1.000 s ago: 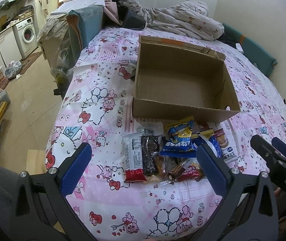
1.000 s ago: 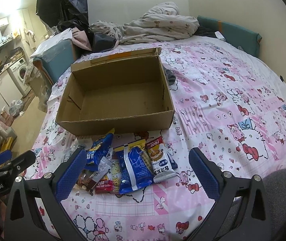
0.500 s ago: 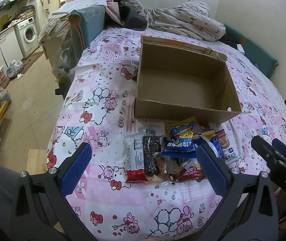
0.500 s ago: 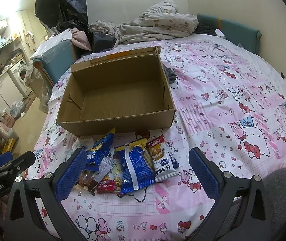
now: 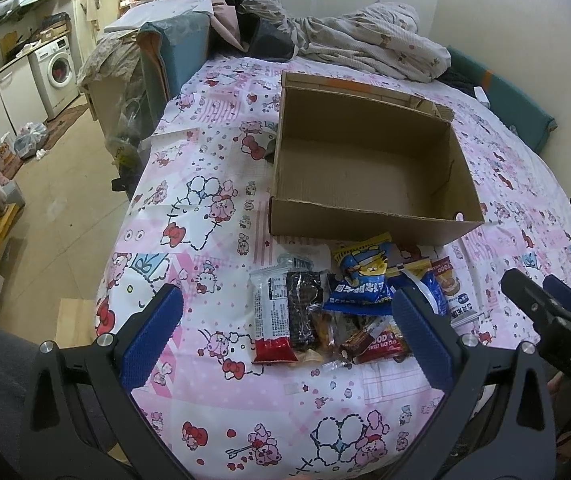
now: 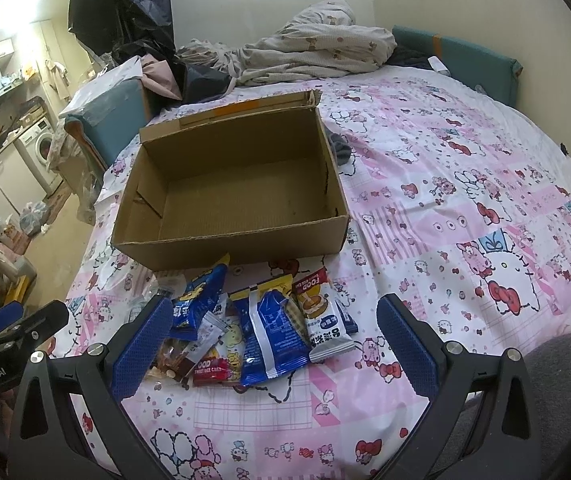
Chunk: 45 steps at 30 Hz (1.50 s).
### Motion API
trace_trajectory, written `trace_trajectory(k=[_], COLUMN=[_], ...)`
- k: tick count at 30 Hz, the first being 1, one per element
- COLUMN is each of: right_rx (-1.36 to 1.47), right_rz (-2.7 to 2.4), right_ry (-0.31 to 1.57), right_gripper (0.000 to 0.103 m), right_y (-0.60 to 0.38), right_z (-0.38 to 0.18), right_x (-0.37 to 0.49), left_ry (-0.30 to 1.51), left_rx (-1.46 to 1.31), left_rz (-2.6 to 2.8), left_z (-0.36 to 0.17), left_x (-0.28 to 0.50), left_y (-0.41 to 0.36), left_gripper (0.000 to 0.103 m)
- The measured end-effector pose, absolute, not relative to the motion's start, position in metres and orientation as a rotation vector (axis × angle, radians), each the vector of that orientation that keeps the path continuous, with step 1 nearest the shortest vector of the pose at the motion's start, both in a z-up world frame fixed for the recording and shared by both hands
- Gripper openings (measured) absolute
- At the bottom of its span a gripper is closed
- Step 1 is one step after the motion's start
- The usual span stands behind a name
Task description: Organize snacks
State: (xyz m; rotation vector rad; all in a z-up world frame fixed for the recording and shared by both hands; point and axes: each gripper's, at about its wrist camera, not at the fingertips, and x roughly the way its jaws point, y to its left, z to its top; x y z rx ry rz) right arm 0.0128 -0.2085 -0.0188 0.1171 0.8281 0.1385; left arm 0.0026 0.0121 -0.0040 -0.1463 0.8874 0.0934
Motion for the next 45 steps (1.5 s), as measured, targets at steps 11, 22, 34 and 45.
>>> trace_trajectory(k=[11, 22, 34, 45], right_rx=[0.117, 0.127, 0.201, 0.226], right_rz=[0.152, 0.182, 0.247, 0.303], right_ry=[0.832, 0.82, 0.898, 1.052], right_gripper=[0.103, 0.103, 0.103, 0.086], right_y=[-0.205, -0.204, -0.223, -0.238], right_z=[-0.02, -0.018, -0.012, -0.018], right_x=[0.014, 0.013, 0.042, 0.094], left_ry=[0.886, 0.893, 1.012, 1.156], left_rx=[-0.138, -0.132, -0.114, -0.159], left_rz=[0.101, 0.106, 0.118, 0.133], left_z=[-0.002, -0.002, 0.003, -0.018], left_x=[0.003, 0.004, 0.031, 0.079], left_y=[0.012, 0.01, 0.019, 0.04], left_gripper=[0.103, 0.103, 0.103, 0.103])
